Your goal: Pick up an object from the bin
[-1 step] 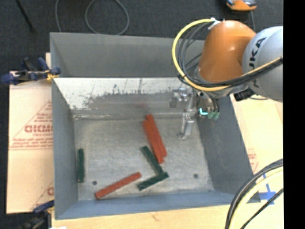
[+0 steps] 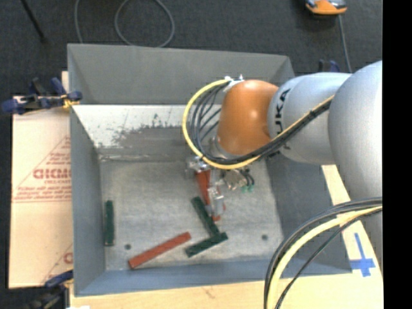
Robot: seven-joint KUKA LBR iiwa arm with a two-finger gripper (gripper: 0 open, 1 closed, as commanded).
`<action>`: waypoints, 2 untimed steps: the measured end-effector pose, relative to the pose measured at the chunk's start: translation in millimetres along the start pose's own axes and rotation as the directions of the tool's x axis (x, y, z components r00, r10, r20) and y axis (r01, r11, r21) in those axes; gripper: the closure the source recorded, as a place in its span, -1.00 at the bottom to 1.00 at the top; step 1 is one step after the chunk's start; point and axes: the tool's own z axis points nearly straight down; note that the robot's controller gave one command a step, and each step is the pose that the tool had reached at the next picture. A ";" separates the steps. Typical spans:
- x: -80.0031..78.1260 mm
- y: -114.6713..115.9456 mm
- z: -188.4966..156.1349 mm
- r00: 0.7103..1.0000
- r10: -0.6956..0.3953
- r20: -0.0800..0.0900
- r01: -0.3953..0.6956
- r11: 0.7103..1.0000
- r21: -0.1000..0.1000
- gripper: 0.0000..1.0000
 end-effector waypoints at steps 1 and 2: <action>5.7 -63.4 1.2 0.992 -0.130 0.008 0.130 0.992 0.005 -1.00; 18.1 -159.3 -9.2 0.998 -0.067 0.009 0.066 0.998 0.008 -1.00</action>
Offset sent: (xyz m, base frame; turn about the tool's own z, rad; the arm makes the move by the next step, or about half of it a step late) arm 0.0099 -0.0587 -0.0032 -0.1348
